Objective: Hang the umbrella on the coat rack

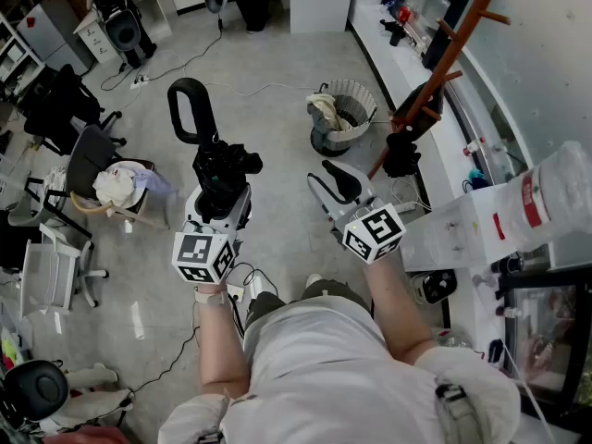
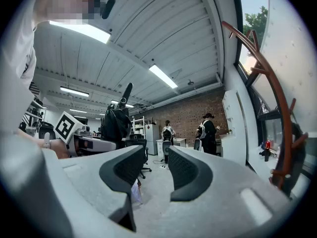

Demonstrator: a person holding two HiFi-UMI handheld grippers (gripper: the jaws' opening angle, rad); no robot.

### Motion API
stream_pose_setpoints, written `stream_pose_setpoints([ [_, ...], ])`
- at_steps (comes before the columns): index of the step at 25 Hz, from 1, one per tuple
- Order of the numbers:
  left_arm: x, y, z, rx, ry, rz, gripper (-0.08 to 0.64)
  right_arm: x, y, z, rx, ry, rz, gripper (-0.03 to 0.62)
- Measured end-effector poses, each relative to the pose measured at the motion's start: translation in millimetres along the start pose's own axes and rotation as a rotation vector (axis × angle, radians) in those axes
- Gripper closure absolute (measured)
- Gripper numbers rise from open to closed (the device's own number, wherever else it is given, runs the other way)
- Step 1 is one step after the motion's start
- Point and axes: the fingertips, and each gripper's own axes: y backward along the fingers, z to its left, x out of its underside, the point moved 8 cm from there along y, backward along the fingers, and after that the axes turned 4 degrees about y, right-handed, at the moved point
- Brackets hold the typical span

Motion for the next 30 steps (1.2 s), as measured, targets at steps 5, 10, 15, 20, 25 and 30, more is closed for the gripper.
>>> stream_pose_setpoints([
  [5, 5, -24, -8, -0.008, 0.021, 0.009, 0.285, 8, 0, -17, -0.013, -0.006, 0.017, 0.433],
  [10, 1, -63, -22, -0.009, 0.063, -0.005, 0.285, 12, 11, -55, -0.020, -0.035, 0.026, 0.433],
  [15, -3, -91, -36, 0.011, 0.076, 0.005, 0.285, 22, 29, -88, -0.005, -0.110, 0.007, 0.433],
  [20, -6, -112, -36, 0.025, 0.055, 0.021, 0.285, 34, 30, -98, 0.005, -0.147, 0.005, 0.433],
  [25, -3, -147, -23, 0.067, 0.063, 0.033, 0.287, 46, 14, -117, 0.039, -0.173, 0.025, 0.433],
  [30, 0, -199, 5, 0.105, 0.077, 0.021, 0.285, 51, -22, -150, 0.092, -0.156, 0.035, 0.433],
])
